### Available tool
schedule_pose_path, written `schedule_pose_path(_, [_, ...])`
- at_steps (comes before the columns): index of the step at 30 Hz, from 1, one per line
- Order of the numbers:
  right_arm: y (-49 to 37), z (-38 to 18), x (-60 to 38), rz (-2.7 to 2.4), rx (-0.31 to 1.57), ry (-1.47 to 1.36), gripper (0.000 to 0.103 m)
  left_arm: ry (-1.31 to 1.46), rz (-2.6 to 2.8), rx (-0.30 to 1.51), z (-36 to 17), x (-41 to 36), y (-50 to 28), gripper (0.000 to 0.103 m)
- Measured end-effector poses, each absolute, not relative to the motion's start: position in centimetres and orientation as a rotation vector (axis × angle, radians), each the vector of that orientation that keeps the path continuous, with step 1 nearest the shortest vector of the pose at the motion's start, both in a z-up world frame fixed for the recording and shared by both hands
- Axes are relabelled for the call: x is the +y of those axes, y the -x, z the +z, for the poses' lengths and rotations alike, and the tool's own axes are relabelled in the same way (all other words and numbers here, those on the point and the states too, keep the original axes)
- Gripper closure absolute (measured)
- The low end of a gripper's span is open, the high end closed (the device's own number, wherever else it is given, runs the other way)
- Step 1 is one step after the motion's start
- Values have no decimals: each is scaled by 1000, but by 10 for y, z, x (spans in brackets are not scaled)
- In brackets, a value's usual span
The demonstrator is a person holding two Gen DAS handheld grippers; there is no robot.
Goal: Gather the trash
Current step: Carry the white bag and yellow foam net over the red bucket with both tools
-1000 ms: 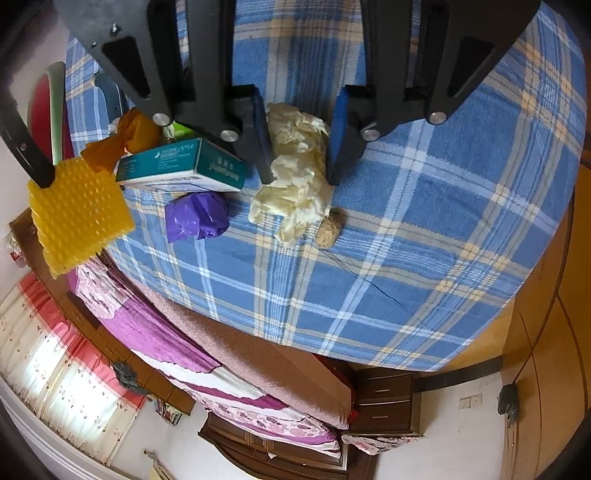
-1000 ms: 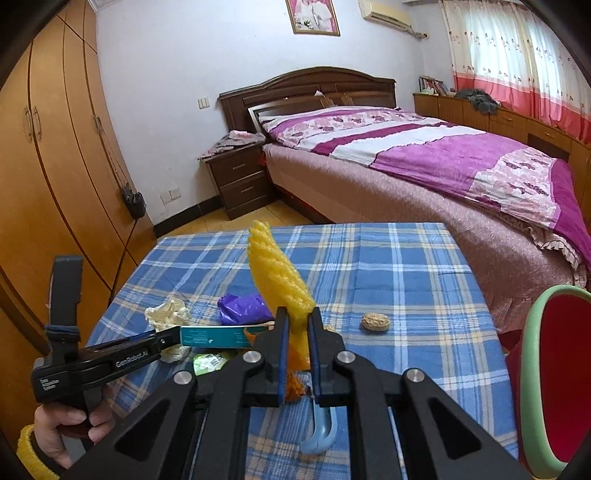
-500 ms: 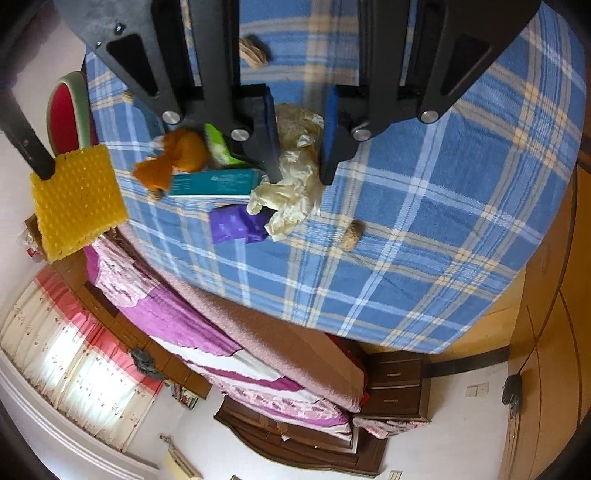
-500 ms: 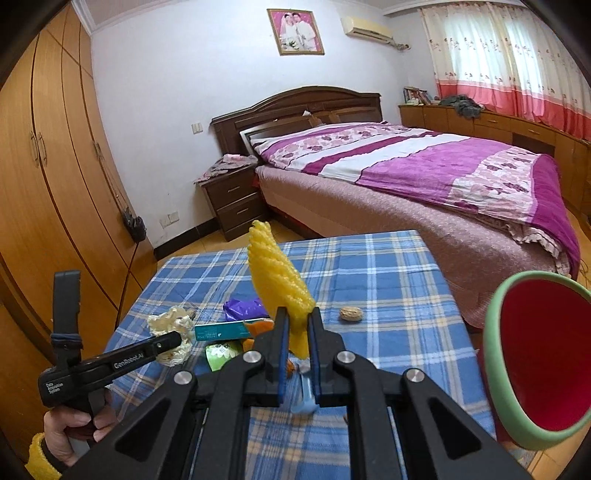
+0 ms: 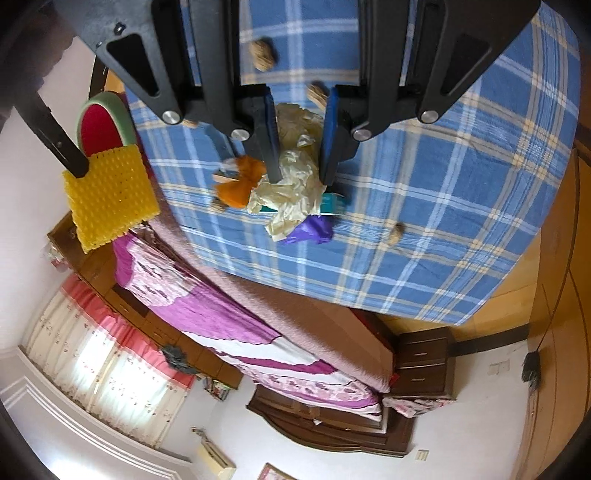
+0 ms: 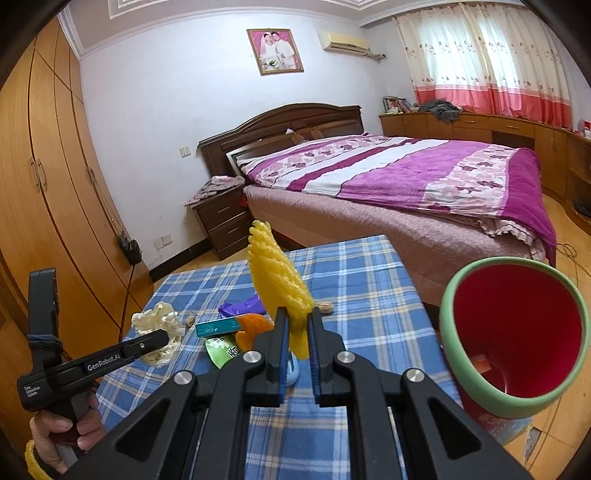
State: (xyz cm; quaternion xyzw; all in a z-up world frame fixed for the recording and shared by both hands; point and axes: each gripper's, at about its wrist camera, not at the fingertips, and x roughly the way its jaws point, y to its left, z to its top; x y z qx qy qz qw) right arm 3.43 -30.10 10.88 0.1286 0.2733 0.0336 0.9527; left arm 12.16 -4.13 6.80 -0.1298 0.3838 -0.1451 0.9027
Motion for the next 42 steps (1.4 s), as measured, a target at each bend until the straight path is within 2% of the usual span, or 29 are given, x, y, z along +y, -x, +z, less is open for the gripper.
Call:
schedule_pose_path(21, [28,117,-355,-30,485,-341,92,224,-450,794,93,-99,-76,83])
schedule_pose_path(42, [64,112,-419,-159,432,-425,92,114,-581,794,105,-177,-68,83])
